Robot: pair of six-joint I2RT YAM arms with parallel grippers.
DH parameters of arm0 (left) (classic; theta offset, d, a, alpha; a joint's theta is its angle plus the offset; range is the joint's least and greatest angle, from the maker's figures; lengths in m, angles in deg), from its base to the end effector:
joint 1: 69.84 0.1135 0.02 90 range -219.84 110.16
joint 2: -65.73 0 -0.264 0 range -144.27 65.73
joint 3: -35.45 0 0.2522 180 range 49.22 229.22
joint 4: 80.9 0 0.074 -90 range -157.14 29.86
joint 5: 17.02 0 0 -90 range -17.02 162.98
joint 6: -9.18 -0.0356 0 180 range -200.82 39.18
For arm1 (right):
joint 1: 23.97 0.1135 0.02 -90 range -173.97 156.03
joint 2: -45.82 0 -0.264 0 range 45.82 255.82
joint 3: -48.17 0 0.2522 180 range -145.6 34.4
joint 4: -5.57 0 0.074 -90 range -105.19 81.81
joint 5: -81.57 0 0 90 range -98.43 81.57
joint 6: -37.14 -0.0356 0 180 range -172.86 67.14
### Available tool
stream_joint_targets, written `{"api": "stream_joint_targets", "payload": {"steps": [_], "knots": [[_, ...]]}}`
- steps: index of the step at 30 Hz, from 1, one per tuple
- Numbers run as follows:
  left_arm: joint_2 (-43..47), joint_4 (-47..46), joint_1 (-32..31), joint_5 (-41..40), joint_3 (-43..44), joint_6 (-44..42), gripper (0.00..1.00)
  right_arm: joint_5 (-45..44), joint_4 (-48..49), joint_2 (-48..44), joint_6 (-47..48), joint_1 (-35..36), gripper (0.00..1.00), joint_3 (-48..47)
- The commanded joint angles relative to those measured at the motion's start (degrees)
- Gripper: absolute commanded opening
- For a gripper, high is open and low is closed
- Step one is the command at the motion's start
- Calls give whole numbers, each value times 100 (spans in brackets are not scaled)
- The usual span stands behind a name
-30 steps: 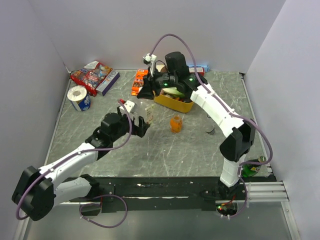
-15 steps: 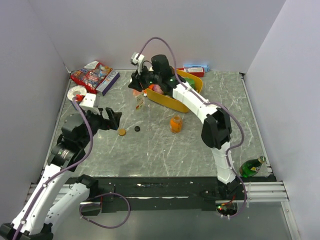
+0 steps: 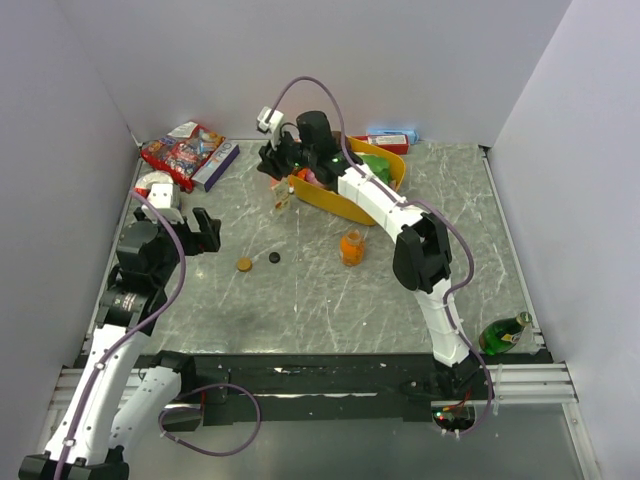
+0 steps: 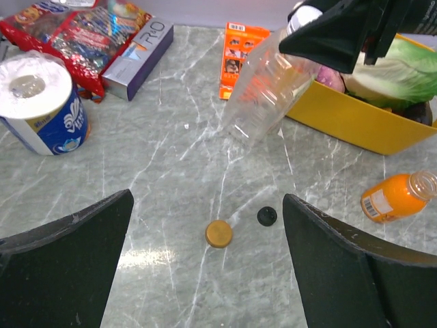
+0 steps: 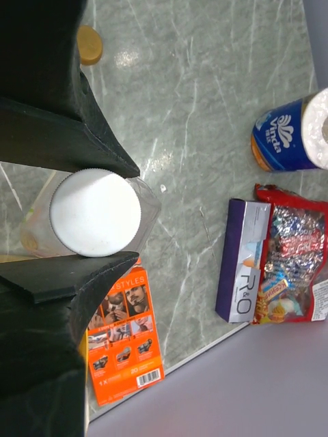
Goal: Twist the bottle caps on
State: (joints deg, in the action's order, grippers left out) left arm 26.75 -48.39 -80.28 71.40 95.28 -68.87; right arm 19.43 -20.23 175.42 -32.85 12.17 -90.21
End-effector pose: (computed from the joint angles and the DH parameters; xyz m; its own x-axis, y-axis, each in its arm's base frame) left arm 0.1554 -0.0276 0.3472 -0.2265 -0.1687 -0.9593 0.1101 0.9741 -0.1973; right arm 0.4250 0.3309 0.3245 0.0798 -0.3163 -0.9453 -0.9099 0.3642 -0.1987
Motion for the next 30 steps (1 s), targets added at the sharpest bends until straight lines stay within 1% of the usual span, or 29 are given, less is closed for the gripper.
{"api": "stream_joint_targets", "payload": {"steps": [1, 2, 5, 13, 15, 16, 18, 20, 21, 22, 23, 26, 28, 29, 30], "knots": [[-30, -187, 59, 264, -71, 133, 96, -245, 158, 4, 179, 77, 48, -247], [-65, -204, 77, 316, -89, 133, 96, -307, 157, 12, 187, 112, 53, -239], [-118, -301, 112, 404, -133, 176, 96, -403, 175, 56, 144, 104, 61, -186], [-198, -363, 174, 659, -176, 159, 96, -658, 183, 259, 38, 113, 72, -432], [-171, -354, 182, 677, -185, 168, 96, -711, 306, 241, 3, 95, 77, -432], [-162, -354, 191, 703, -220, 168, 96, -764, 368, 224, -49, 86, 82, -423], [-145, -354, 200, 730, -238, 168, 96, -799, 534, 180, -85, 42, 85, -458], [-119, -354, 217, 756, -282, 238, 96, -800, 675, 110, -172, -28, 92, -580], [-118, -371, 226, 782, -291, 256, 96, -730, 832, -13, -277, -72, 94, -625], [-110, -380, 235, 835, -317, 264, 96, -625, 904, -92, -583, -185, 100, -677], [-92, -397, 235, 957, -343, 265, 96, -328, 974, -189, -725, -239, 100, -756], [-101, -468, 261, 1125, -431, 195, 96, 60, 1010, -671, -1078, -353, 100, -749], [-92, -642, 261, 1283, -562, 168, 96, 211, 888, -1260, -1026, -380, 100, -442], [-83, -722, 261, 1353, -616, 133, 96, 203, 782, -1514, -947, -380, 100, 55], [-83, -810, 261, 1597, -668, 80, 96, 107, 703, -2047, -877, -371, 100, 400]]}}
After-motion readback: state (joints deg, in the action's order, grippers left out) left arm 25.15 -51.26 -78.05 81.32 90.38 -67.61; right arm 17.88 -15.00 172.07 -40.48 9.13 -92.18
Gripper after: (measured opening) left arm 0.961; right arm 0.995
